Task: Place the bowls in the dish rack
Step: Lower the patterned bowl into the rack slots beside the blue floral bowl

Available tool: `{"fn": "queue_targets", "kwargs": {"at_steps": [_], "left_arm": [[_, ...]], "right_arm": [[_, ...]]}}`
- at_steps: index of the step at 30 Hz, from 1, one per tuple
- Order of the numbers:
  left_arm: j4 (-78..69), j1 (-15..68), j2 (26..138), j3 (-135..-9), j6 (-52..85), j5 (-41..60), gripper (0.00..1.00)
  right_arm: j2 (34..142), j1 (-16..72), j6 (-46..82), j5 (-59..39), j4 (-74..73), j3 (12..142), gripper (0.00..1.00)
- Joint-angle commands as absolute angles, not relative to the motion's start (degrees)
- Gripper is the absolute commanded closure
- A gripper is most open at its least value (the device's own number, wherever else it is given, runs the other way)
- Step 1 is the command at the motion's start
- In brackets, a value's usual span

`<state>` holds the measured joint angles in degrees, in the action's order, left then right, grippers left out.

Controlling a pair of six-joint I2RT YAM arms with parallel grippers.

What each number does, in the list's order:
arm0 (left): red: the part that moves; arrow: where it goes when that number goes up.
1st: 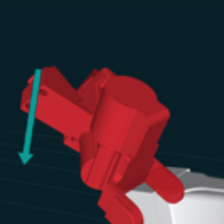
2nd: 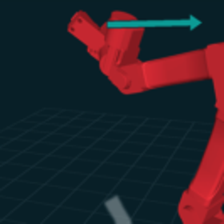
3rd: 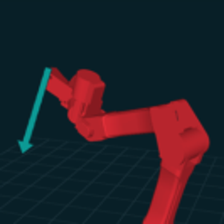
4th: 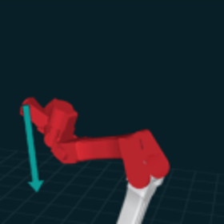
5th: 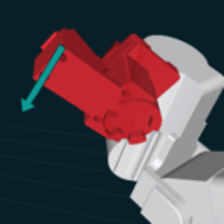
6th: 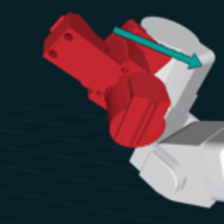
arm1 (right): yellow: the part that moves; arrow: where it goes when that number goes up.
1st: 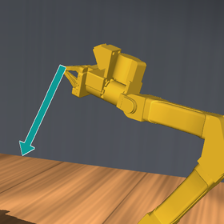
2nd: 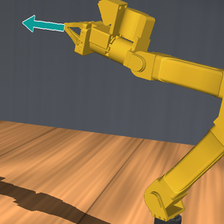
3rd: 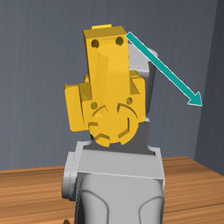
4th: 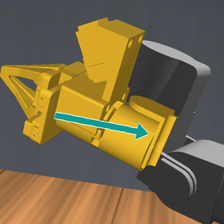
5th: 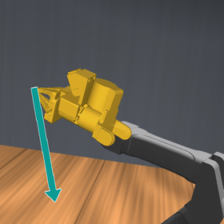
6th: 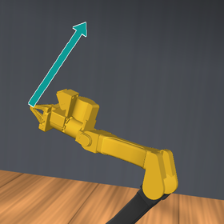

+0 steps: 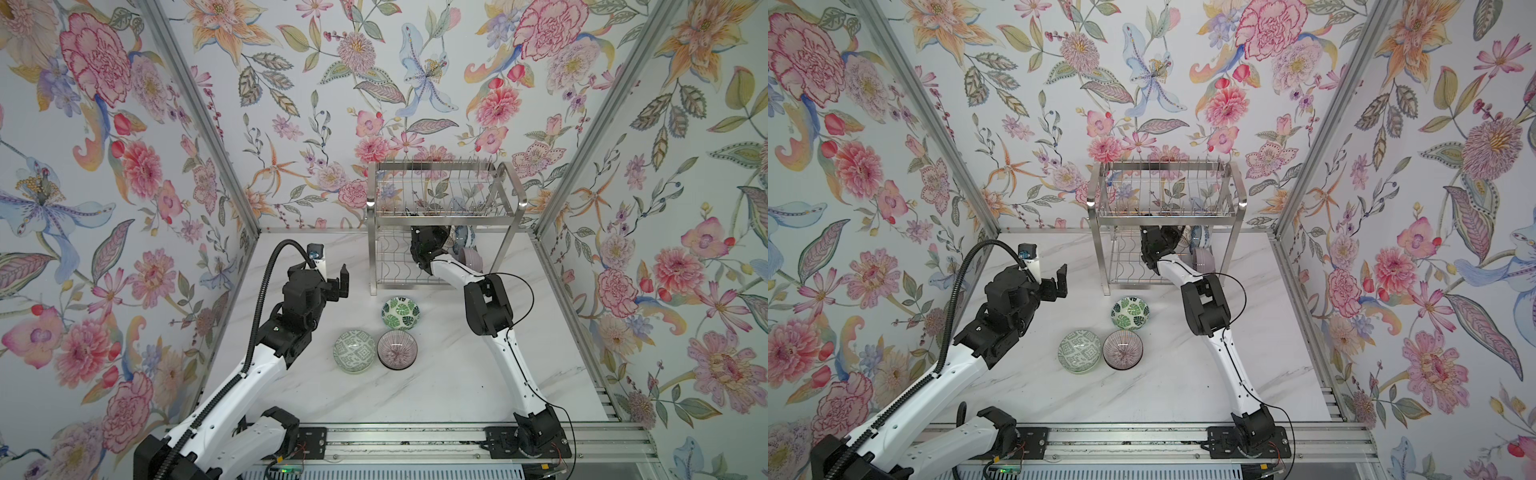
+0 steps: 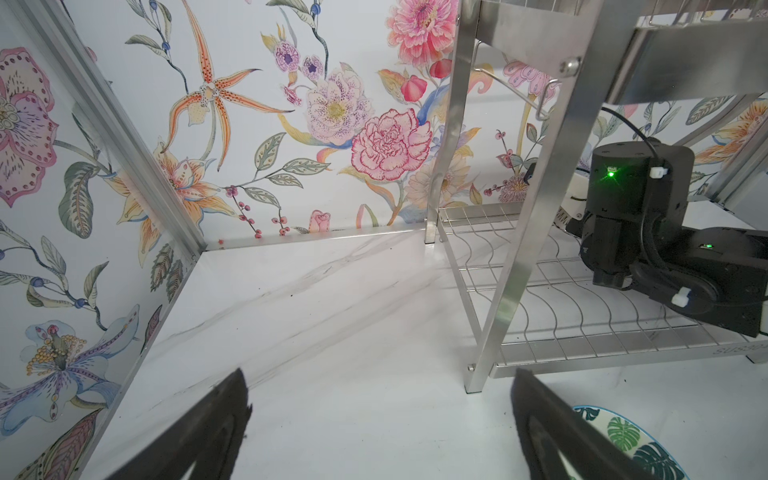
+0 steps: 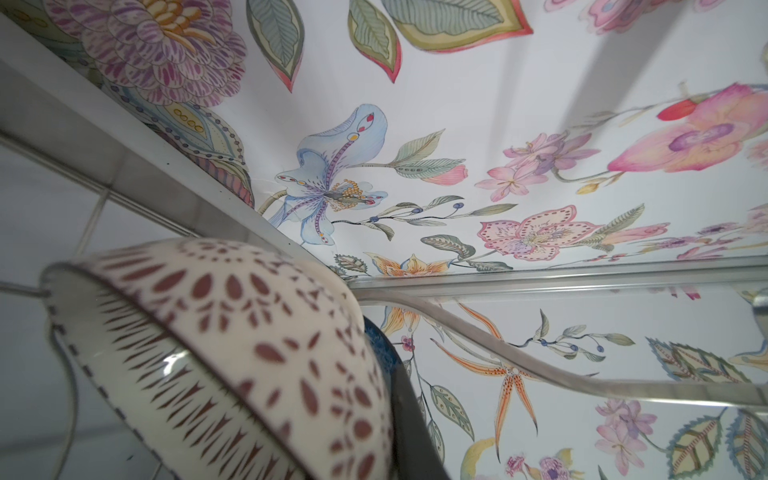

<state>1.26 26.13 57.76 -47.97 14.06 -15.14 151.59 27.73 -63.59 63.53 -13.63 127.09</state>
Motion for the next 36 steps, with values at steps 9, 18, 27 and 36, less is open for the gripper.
{"fn": "queue_targets", "kwargs": {"at_steps": [9, 18, 27, 36], "left_arm": [[0.47, 25.1, 57.0, -47.02, 13.71, -14.15, 0.01], [0.64, 24.87, 56.13, -46.49, 13.89, -14.1, 0.01], [1.23, 24.79, 55.9, -46.76, 13.8, -14.24, 0.01], [1.49, 24.79, 56.12, -47.02, 13.97, -14.19, 0.01]], "right_arm": [[148.54, 29.31, -60.83, 61.17, -9.43, 127.64, 0.91], [148.61, 29.37, -60.0, 60.75, -7.91, 128.57, 0.86], [149.65, 29.47, -59.68, 60.47, -6.81, 130.34, 0.8], [149.7, 29.32, -59.67, 60.29, -6.52, 130.91, 0.78]]}}
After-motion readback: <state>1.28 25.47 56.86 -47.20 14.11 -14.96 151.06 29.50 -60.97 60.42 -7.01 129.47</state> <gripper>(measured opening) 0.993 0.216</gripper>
